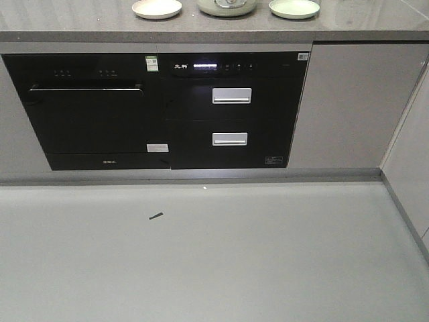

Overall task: Distribute corn equally
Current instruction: 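Drive the base forward toward the counter with the corn pot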

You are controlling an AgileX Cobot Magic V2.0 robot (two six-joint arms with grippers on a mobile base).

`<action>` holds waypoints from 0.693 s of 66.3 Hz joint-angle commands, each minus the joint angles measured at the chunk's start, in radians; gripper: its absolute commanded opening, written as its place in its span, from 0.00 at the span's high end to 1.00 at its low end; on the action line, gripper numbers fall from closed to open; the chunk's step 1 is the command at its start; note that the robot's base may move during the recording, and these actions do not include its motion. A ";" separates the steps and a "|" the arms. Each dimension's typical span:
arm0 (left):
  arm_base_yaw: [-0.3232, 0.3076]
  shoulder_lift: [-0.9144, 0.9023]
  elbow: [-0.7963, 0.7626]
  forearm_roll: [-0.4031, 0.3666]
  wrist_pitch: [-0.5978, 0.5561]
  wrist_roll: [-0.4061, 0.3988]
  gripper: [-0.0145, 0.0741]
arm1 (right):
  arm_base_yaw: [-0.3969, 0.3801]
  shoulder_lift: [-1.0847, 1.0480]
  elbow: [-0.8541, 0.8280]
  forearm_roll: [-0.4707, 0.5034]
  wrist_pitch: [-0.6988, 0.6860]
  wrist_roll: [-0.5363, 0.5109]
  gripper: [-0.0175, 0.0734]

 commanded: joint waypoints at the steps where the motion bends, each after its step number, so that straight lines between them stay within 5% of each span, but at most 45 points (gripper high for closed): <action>1: 0.001 -0.017 -0.017 -0.008 -0.074 -0.006 0.84 | -0.005 -0.008 0.008 -0.008 -0.077 0.000 0.81; 46: 0.001 -0.017 -0.017 -0.008 -0.074 -0.006 0.84 | -0.005 -0.008 0.008 -0.008 -0.077 0.000 0.81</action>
